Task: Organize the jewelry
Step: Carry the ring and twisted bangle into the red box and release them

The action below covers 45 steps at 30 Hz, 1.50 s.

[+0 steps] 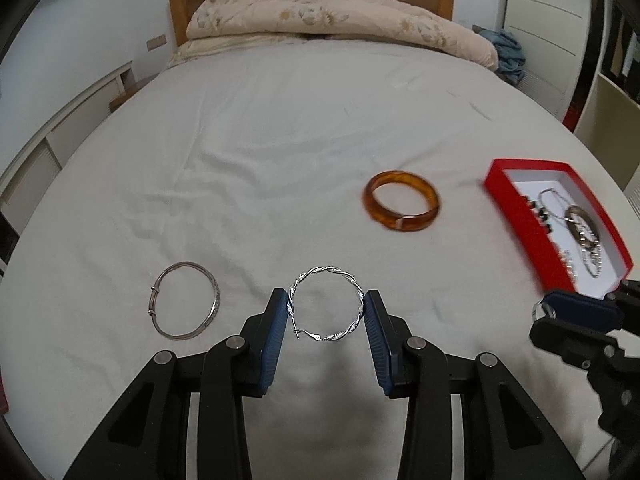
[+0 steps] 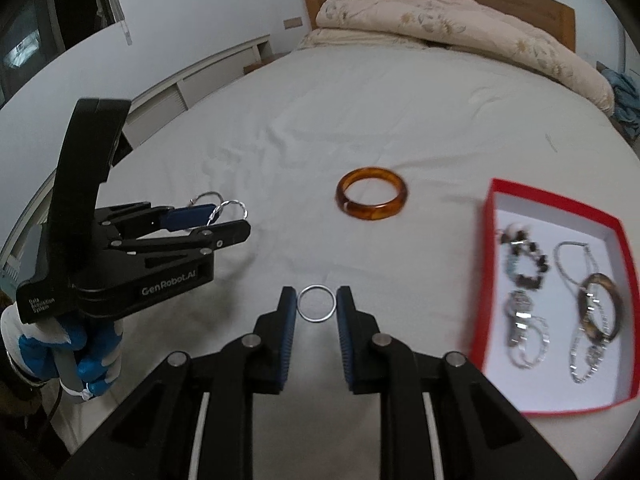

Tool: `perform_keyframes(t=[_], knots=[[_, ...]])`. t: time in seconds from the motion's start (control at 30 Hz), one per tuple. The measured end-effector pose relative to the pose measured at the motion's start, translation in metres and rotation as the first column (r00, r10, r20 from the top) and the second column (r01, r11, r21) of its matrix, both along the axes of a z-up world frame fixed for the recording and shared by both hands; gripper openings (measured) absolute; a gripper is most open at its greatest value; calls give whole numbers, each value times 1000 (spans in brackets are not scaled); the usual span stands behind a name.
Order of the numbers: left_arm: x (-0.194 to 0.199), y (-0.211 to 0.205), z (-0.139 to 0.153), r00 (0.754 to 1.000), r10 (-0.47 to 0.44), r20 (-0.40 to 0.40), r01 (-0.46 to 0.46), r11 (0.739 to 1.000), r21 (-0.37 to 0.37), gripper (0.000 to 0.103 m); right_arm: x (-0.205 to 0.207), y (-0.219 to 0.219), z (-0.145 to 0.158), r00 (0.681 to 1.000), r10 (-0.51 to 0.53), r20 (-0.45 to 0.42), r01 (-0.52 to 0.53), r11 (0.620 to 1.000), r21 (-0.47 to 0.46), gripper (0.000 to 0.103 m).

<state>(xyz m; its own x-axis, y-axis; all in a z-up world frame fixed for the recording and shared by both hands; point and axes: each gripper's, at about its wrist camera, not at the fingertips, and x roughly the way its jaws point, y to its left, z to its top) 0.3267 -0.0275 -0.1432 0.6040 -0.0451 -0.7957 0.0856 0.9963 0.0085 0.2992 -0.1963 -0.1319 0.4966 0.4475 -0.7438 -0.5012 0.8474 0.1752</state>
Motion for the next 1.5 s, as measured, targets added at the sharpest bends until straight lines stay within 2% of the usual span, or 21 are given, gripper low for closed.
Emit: perform_keyframes(t=[0.33,0.77,1.1,1.3,1.5], knots=[[-25,-47,36,997,-69,44,69,997,20,39,-28,-60,36,994,-93,54,92,995,25,19],[-43,-129,68,977,-197,79,191,979,77,39,-56,-146,60,968,-228,102,220,972,82,19],[-38,-189,66,958,-279,63,273,958,91,39,-58,-210,63,939,-323,120,313,945,91,19],[-26,-212,54,951,-307,34,303,949,93,39,-46,-233,58,924,-363,119,353,930,99,19],[-11,-225,35,948,-317,-8,317,945,83,39,-28,-239,44,923,-370,102,362,928,95,19]])
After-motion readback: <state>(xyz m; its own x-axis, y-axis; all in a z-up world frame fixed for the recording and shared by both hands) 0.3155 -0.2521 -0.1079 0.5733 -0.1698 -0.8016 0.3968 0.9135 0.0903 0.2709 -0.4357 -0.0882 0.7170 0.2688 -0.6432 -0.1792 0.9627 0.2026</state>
